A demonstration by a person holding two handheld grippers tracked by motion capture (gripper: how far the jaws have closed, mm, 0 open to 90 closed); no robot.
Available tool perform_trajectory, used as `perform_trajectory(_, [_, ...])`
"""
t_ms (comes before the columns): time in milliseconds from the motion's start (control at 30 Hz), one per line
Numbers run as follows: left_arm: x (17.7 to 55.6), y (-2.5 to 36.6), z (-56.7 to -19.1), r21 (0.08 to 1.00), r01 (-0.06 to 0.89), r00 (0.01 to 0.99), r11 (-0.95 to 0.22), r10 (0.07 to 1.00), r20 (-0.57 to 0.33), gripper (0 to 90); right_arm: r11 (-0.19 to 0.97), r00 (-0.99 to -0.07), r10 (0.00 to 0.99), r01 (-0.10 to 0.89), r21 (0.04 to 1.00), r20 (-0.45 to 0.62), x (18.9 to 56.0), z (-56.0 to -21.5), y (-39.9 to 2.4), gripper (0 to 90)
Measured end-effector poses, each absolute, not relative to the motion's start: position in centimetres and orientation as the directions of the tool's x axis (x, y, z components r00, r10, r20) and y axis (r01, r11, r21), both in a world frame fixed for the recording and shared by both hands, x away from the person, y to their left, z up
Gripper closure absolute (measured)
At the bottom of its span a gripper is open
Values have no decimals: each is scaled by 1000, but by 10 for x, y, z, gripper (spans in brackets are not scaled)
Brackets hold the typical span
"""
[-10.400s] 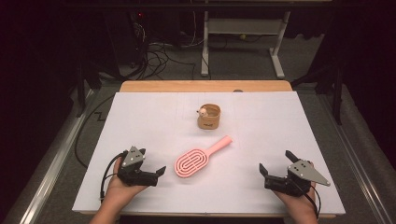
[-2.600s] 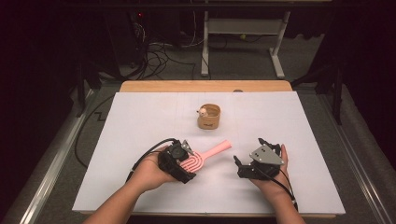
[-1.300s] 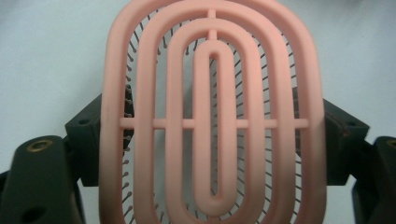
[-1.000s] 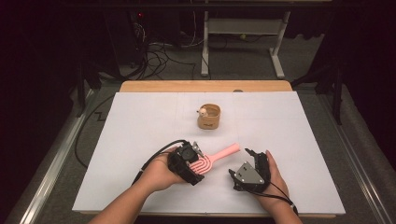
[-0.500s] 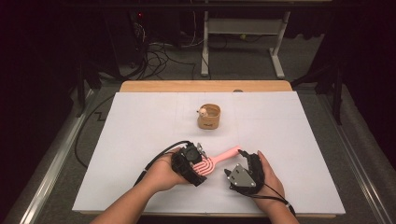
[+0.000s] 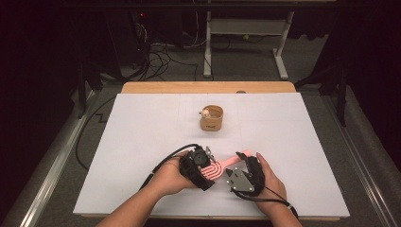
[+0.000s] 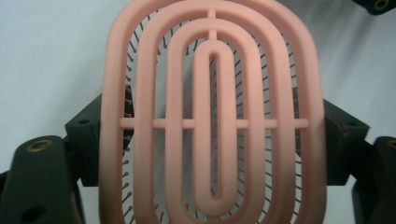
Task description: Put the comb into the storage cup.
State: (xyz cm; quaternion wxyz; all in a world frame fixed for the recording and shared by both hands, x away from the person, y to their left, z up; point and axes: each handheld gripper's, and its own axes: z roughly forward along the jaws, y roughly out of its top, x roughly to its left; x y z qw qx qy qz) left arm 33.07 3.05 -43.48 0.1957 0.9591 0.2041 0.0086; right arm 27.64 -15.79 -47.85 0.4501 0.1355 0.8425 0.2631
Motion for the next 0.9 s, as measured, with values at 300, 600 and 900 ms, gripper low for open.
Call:
perform_trajectory(300, [329, 27, -430, 382, 382, 919, -842, 389, -61, 199, 836, -548, 446, -27, 548, -707, 276, -476, -157, 377])
perform_trajectory(600, [331, 26, -431, 370, 379, 921, -849, 384, -61, 199, 862, -529, 396, -66, 502, -750, 276, -478, -152, 450])
perform_trajectory(900, [333, 28, -431, 368, 389, 917, -844, 392, -71, 199, 897, -519, 321, -103, 431, -792, 278, -478, -146, 509])
